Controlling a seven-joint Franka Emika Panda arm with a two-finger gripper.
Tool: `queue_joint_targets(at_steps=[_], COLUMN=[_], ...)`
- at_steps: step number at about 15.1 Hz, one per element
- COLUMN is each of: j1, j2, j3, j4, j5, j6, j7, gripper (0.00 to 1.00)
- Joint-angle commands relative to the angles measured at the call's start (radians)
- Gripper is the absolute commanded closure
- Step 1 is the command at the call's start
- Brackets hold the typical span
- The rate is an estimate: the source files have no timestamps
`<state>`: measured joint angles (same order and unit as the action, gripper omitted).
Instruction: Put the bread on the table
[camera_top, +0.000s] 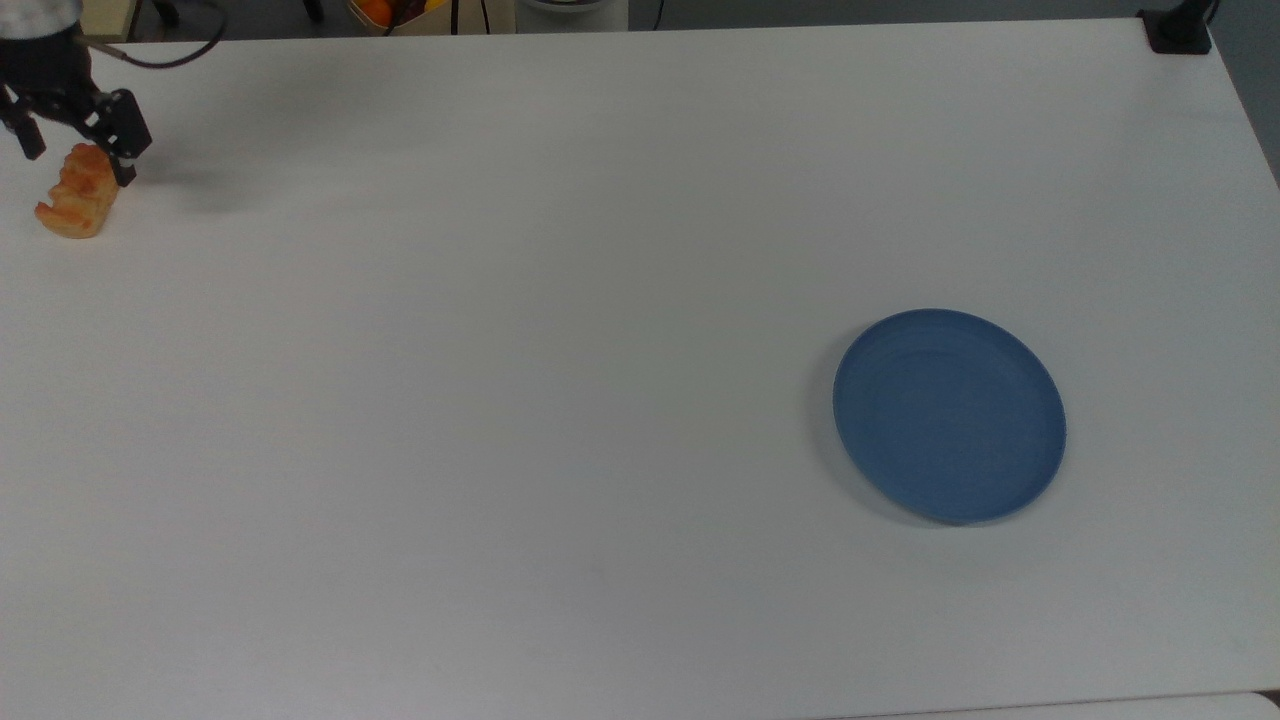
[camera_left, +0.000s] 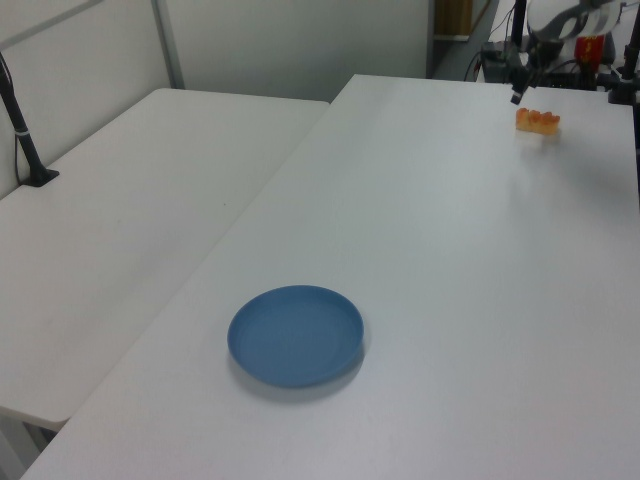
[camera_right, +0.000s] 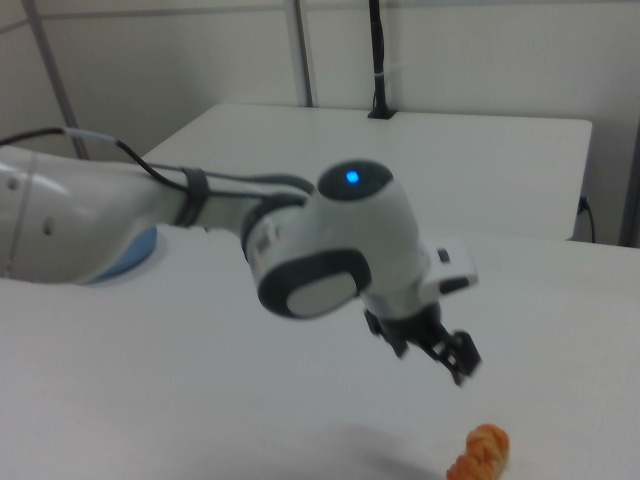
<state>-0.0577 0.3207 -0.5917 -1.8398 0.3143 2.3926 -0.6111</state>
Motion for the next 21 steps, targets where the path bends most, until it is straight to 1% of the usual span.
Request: queue_joint_targets(at_steps=[1,2,3,4,5,7,9,11,12,13,15,16,18,21], j1=[0.102,0.125,0.127,0.127,0.133,0.139,0.134,0.119,0.113,0.113,0.099,0.084,0.097,0.087], j2=[-0.147,-0.158,-0.170,-0.198,-0.244,-0.293,-0.302,-0.305,-0.302,-0.301,-0.301,-0.304,-0.289,-0.262], j3=[0.015,0.070,0.122,0.166,0.228,0.311,0.393,0.467,0.486,0.490,0.512,0.512,0.503,0.503], j4=[0.089,0.162,0.201,0.215,0.218,0.224,0.266,0.267,0.267,0.261,0.260,0.258,0.257,0.264], j5=[-0.117,-0.165,-0.181,-0.198,-0.202,-0.205,-0.208,-0.207,-0.207,-0.207,-0.207,-0.207,-0.205,-0.204], j6=[-0.314,-0.442,-0.505,-0.551,-0.600,-0.685,-0.778,-0.817,-0.816,-0.810,-0.753,-0.748,-0.730,-0.722], j7=[0.225,0.345,0.419,0.482,0.549,0.612,0.622,0.626,0.633,0.639,0.639,0.628,0.625,0.630], gripper=[0.00,0.00,0.00,0.00,0.00,0.00,0.00,0.00,0.00,0.00,0.00,0.00,0.00,0.00])
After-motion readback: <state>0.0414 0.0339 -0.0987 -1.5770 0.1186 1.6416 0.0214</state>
